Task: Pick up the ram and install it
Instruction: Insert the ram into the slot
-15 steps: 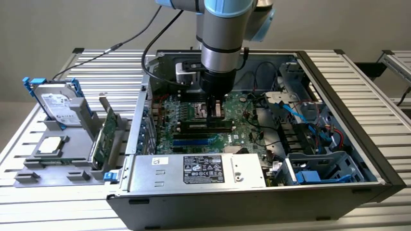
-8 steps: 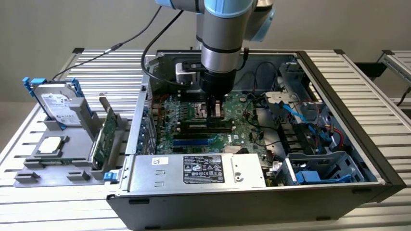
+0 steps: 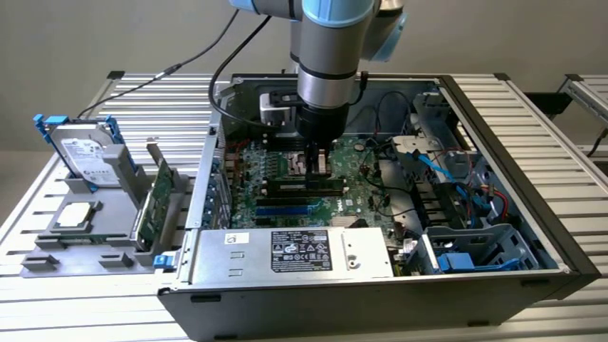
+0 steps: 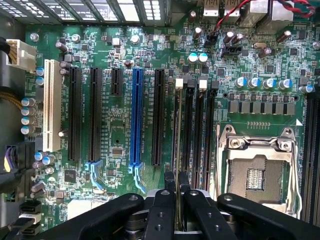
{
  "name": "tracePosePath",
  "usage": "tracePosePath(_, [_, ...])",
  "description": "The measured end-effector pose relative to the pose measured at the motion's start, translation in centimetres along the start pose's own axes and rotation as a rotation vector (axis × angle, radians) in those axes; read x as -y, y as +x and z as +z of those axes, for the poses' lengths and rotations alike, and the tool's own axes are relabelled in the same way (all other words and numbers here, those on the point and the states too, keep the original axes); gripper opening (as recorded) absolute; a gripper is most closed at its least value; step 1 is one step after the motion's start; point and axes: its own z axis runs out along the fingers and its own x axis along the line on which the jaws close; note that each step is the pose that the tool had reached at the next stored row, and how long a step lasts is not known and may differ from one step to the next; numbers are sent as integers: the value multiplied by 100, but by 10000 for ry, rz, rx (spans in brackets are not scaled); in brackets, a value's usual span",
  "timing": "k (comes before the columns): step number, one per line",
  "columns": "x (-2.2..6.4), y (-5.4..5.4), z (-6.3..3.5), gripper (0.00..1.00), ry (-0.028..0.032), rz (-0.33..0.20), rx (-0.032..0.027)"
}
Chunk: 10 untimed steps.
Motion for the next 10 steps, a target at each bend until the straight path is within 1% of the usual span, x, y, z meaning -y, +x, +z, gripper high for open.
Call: tracePosePath(10, [-7, -1, 6, 14, -1, 31, 3])
